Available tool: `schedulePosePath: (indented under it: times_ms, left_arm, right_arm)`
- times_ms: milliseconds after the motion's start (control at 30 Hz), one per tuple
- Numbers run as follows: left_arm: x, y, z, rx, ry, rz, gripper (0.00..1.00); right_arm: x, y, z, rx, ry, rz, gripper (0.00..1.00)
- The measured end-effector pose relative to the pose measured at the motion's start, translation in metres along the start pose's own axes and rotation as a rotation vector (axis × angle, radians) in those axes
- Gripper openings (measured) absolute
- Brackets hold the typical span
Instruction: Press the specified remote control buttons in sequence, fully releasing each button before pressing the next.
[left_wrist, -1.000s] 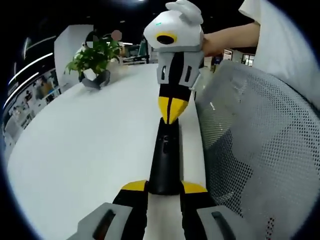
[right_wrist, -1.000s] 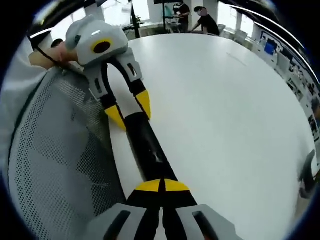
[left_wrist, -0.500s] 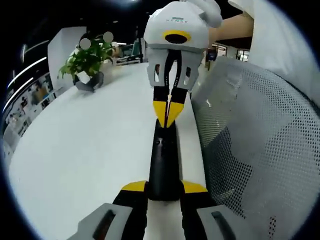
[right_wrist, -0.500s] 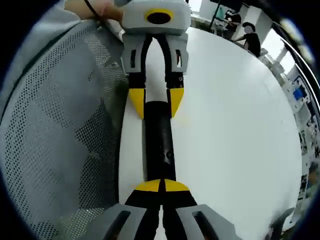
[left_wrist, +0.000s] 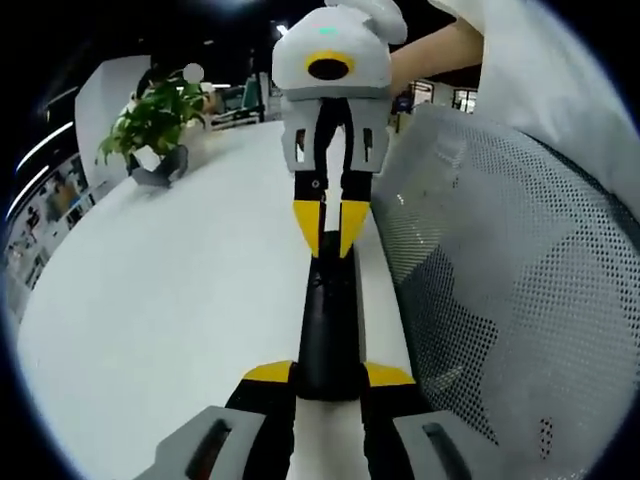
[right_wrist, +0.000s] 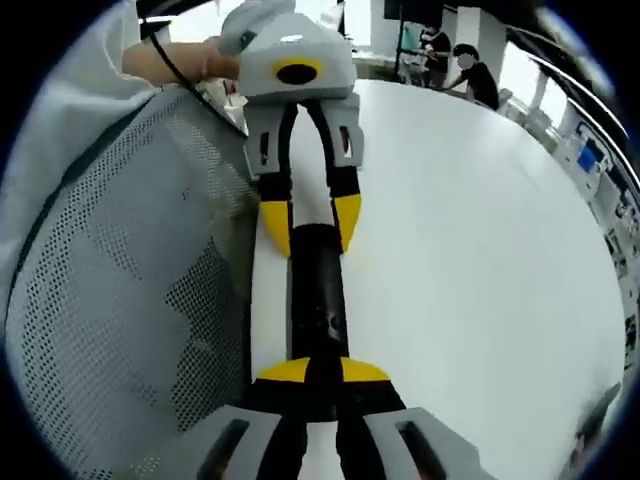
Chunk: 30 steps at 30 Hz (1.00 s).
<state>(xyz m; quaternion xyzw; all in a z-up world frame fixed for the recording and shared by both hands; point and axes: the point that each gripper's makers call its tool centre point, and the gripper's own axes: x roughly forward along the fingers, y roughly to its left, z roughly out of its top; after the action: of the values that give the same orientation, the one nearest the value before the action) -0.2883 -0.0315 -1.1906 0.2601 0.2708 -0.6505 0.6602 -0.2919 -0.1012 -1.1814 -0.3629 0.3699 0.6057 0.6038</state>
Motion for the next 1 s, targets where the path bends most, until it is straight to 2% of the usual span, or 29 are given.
schedulePosePath:
  times_ms: [233, 267, 333, 433, 467, 533, 633, 667, 700, 733, 767, 833, 867, 933, 1000]
  left_arm:
    - [0.0001, 0.0003, 0.0006, -0.014, -0.007, 0.014, 0.24]
    - [0.0001, 0.0002, 0.0007, -0.023, -0.019, 0.028, 0.24]
    - [-0.0002, 0.0006, 0.0019, -0.052, -0.045, 0.055, 0.24]
    - [0.0001, 0.0009, 0.0013, -0.044, -0.043, 0.049, 0.25]
    - [0.0002, 0.0010, 0.0015, -0.040, -0.043, 0.043, 0.25]
    - [0.0001, 0.0012, 0.0015, -0.043, -0.047, 0.043, 0.25]
    - [-0.0003, 0.0010, 0.0016, -0.053, -0.058, 0.053, 0.25]
    - [-0.0002, 0.0010, 0.0017, -0.051, -0.056, 0.051, 0.25]
    - [0.0000, 0.0010, 0.0018, -0.047, -0.054, 0.049, 0.25]
    - [0.0000, 0.0010, 0.0019, -0.048, -0.054, 0.048, 0.25]
    - [-0.0001, 0.0009, 0.0019, -0.050, -0.056, 0.049, 0.25]
    - [-0.0003, 0.0008, 0.0019, -0.048, -0.057, 0.051, 0.25]
    - [-0.0004, 0.0007, 0.0018, -0.047, -0.055, 0.051, 0.25]
    - [-0.0004, 0.0008, 0.0019, -0.047, -0.056, 0.051, 0.25]
    - [-0.0004, 0.0008, 0.0018, -0.048, -0.057, 0.051, 0.25]
  right_arm:
    - [0.0006, -0.0007, -0.0013, 0.012, 0.022, -0.026, 0.06]
    - [0.0009, -0.0004, -0.0015, -0.012, 0.032, -0.029, 0.06]
    - [0.0020, -0.0001, -0.0008, 0.004, 0.054, -0.040, 0.06]
    - [0.0029, 0.0000, -0.0012, 0.002, 0.067, -0.050, 0.06]
    - [0.0030, -0.0018, -0.0015, 0.015, 0.072, -0.044, 0.06]
    - [0.0026, -0.0020, -0.0022, 0.104, 0.083, -0.025, 0.06]
    - [0.0039, -0.0021, -0.0024, 0.013, 0.150, -0.052, 0.06]
    - [0.0049, 0.0000, -0.0017, 0.029, 0.154, -0.060, 0.06]
    - [0.0046, 0.0007, -0.0020, 0.010, 0.159, -0.071, 0.06]
    - [0.0042, 0.0003, -0.0022, 0.029, 0.149, -0.079, 0.06]
    - [0.0031, -0.0008, -0.0013, 0.059, 0.100, -0.093, 0.06]
    - [0.0013, -0.0021, 0.0003, 0.066, 0.004, -0.107, 0.06]
    - [-0.0002, -0.0019, 0.0004, 0.124, -0.068, -0.117, 0.06]
    - [-0.0006, -0.0029, 0.0013, 0.198, -0.147, -0.113, 0.06]
    - [-0.0006, -0.0038, 0.0007, 0.211, -0.161, -0.104, 0.06]
